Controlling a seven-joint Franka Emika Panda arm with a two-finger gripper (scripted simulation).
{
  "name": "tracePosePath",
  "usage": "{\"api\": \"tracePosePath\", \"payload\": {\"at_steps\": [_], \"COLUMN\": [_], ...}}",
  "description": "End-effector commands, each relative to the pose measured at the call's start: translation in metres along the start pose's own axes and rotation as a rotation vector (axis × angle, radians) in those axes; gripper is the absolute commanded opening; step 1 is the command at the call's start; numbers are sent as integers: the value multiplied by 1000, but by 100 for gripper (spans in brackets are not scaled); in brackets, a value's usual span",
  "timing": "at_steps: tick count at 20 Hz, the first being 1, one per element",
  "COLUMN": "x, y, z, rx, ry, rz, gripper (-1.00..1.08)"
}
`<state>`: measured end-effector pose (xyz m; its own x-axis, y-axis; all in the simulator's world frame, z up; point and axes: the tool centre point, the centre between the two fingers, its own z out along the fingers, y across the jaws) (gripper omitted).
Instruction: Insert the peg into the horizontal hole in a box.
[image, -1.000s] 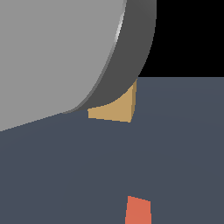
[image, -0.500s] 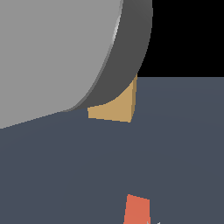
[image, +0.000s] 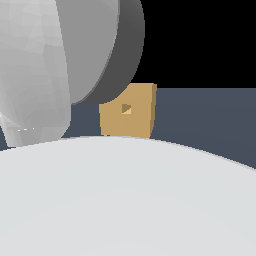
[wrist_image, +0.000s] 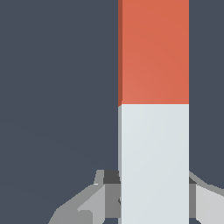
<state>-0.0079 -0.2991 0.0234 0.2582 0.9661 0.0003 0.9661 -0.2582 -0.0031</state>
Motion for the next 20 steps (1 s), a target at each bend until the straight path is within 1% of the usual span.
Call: {"api": "tracePosePath", "payload": {"at_steps": [1,7,20], "x": [15,64,203], "y": [-6,-29,-90], "z": [-5,-20,-61], "rx": [-3,-3,-3], "ry": [0,0,0], "rz": [0,3,13], "gripper": [-100,-100,-100]}}
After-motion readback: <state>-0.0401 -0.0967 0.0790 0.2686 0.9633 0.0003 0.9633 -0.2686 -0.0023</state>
